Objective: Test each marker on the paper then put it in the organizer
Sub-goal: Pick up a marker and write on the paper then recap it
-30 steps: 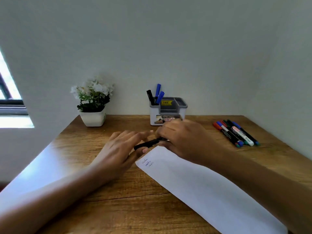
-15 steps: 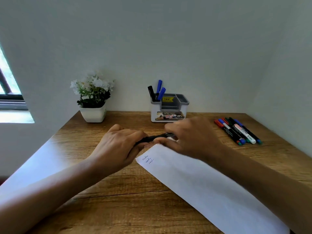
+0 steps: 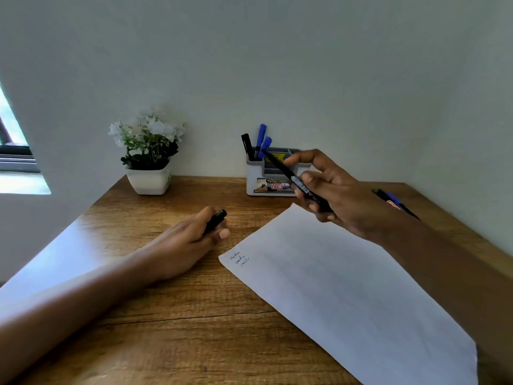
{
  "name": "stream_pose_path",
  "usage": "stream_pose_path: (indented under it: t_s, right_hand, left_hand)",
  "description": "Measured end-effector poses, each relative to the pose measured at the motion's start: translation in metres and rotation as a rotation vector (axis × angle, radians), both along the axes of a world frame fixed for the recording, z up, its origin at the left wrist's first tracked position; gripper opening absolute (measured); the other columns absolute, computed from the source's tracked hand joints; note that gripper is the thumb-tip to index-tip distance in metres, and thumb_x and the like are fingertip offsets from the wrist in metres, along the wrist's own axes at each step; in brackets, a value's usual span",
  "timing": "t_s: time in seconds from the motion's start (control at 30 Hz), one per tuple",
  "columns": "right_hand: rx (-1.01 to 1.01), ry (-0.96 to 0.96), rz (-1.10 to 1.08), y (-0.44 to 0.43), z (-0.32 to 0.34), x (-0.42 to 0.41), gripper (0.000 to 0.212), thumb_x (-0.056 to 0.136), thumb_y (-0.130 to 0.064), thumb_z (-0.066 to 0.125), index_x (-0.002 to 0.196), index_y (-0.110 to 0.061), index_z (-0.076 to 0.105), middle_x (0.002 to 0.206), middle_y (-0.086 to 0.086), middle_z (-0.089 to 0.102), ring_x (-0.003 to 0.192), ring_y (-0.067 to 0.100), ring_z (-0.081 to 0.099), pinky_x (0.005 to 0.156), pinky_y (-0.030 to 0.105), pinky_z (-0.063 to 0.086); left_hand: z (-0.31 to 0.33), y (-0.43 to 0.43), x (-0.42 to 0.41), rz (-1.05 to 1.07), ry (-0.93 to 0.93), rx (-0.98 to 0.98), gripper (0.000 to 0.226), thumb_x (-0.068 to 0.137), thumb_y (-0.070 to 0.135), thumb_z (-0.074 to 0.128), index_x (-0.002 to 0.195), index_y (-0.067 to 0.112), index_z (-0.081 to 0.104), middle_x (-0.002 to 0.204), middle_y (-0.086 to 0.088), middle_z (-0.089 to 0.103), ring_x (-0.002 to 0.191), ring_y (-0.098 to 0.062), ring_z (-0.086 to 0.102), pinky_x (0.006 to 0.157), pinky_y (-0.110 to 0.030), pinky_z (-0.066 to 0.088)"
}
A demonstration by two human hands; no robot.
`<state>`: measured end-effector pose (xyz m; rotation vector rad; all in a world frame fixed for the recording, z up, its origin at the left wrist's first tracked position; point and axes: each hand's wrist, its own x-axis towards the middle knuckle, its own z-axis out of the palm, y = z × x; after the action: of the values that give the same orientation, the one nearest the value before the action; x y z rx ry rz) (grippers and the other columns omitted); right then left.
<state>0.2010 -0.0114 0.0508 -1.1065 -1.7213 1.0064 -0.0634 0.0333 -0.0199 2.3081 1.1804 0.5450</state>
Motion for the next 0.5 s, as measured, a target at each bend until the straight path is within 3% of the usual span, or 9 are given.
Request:
stream_pose_path:
  t_s: [0.1,0.17,0.23,0.33,0.37,0.43,0.5]
  right_hand:
    - [-0.011,0.073,-0.024,0.001,0.0,-0.001,0.041,0.101,-0.009,0.036,0.119,-0.044,0.047,0.083,0.005,0.052,0.058,0.008,0.041,0.042,0.019,0.032]
    - [-0.023,0.194,-0.009,0.001,-0.001,-0.002,0.037,0.099,-0.007,0.038,0.119,-0.036,0.05,0.088,0.006,0.058,0.061,0.007,0.051,0.043,0.021,0.042]
    - [-0.084,0.405,0.142,0.002,-0.003,-0.002,0.03,0.094,-0.026,0.045,0.123,-0.025,0.052,0.105,0.006,0.065,0.078,0.012,0.065,0.051,0.029,0.056]
    - [-0.127,0.532,0.37,-0.001,-0.008,-0.008,0.071,0.072,-0.059,0.063,0.129,-0.02,0.048,0.129,0.006,0.059,0.099,0.02,0.065,0.061,0.037,0.06]
    - [-0.083,0.506,0.358,-0.002,-0.011,-0.011,0.07,0.068,-0.059,0.068,0.123,-0.02,0.05,0.124,0.006,0.062,0.093,0.019,0.066,0.057,0.034,0.059]
    - [-0.009,0.428,0.185,-0.004,-0.018,-0.022,0.041,0.07,-0.048,0.069,0.1,-0.023,0.056,0.087,0.004,0.068,0.065,0.014,0.06,0.045,0.023,0.049]
    - [-0.079,0.397,-0.026,-0.006,-0.027,-0.034,0.029,0.076,-0.049,0.059,0.079,-0.02,0.056,0.057,-0.001,0.051,0.046,0.009,0.043,0.041,0.019,0.034]
  left_hand:
    - [0.001,-0.002,0.002,-0.026,0.134,-0.067,0.04,0.084,0.062,0.044,0.106,0.029,0.039,0.125,0.011,0.052,0.111,-0.006,0.049,0.098,-0.036,0.043]
    - [0.003,-0.004,0.003,-0.013,0.251,-0.058,0.04,0.085,0.062,0.043,0.107,0.029,0.036,0.124,0.012,0.048,0.112,-0.007,0.046,0.097,-0.033,0.04]
    - [0.003,-0.005,0.005,-0.025,0.332,-0.022,0.041,0.086,0.063,0.04,0.11,0.031,0.032,0.126,0.015,0.043,0.115,-0.008,0.042,0.1,-0.031,0.036]
    - [0.001,-0.005,0.004,-0.076,0.362,0.009,0.044,0.088,0.062,0.034,0.121,0.034,0.027,0.14,0.009,0.038,0.128,-0.008,0.034,0.113,-0.032,0.024]
    - [0.001,-0.004,0.004,-0.084,0.376,0.016,0.049,0.089,0.062,0.032,0.127,0.031,0.025,0.145,0.009,0.034,0.132,-0.008,0.029,0.116,-0.032,0.018]
    - [0.0,-0.004,0.004,-0.093,0.397,0.034,0.053,0.091,0.06,0.029,0.134,0.029,0.023,0.149,0.009,0.028,0.138,-0.007,0.022,0.118,-0.031,0.01]
    - [-0.001,-0.002,0.004,-0.1,0.409,0.055,0.055,0.091,0.061,0.025,0.137,0.03,0.023,0.153,0.009,0.023,0.141,-0.005,0.015,0.118,-0.03,0.004]
